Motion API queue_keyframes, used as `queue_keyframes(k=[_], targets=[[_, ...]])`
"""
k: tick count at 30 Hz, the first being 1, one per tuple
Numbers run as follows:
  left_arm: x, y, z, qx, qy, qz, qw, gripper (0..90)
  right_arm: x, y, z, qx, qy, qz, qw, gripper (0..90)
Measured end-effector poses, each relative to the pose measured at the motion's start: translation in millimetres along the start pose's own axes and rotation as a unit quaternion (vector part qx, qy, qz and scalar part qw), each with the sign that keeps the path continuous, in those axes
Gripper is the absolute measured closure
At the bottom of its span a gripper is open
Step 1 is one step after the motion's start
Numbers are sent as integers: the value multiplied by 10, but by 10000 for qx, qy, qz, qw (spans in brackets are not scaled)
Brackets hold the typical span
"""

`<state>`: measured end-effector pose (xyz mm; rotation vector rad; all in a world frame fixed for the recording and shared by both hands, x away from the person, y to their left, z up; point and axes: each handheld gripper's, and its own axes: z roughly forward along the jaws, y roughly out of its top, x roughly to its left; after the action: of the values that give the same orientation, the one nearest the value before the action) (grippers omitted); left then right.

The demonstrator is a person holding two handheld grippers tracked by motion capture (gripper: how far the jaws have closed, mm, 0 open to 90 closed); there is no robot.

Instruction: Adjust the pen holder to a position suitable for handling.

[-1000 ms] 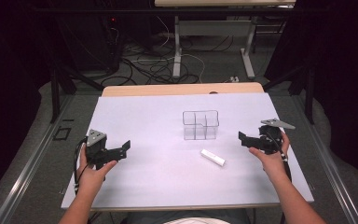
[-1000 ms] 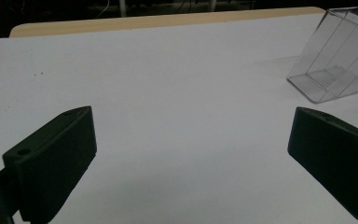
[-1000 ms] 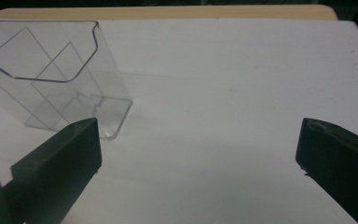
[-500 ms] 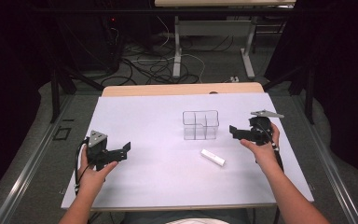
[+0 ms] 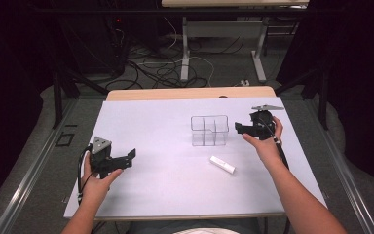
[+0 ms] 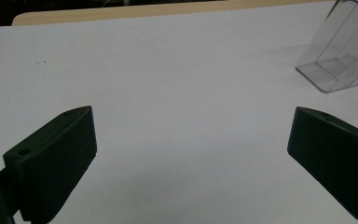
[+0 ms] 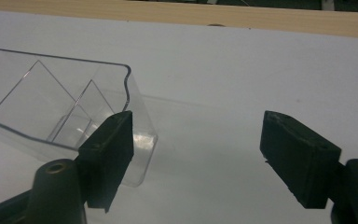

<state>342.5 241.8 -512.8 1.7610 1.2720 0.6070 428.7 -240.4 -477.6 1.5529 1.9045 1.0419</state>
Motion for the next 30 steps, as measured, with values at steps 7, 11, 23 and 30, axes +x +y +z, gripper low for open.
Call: queue_keyframes(k=[7, 11, 23, 30], targets=[[11, -3, 5, 7, -24, -22, 10000, 13, -1, 49, 149, 63, -35, 55, 10000, 430], [17, -7, 13, -2, -15, -21, 10000, 13, 4, 29, 236, 181, -75, 142, 9997, 516], [25, -15, 28, 29, -8, -46, 10000, 18, 109, 14, 354, 215, -58, 96, 9997, 727], [36, -17, 28, 42, 18, -43, 10000, 22, 220, 16, 367, 196, -33, -44, 9998, 792]])
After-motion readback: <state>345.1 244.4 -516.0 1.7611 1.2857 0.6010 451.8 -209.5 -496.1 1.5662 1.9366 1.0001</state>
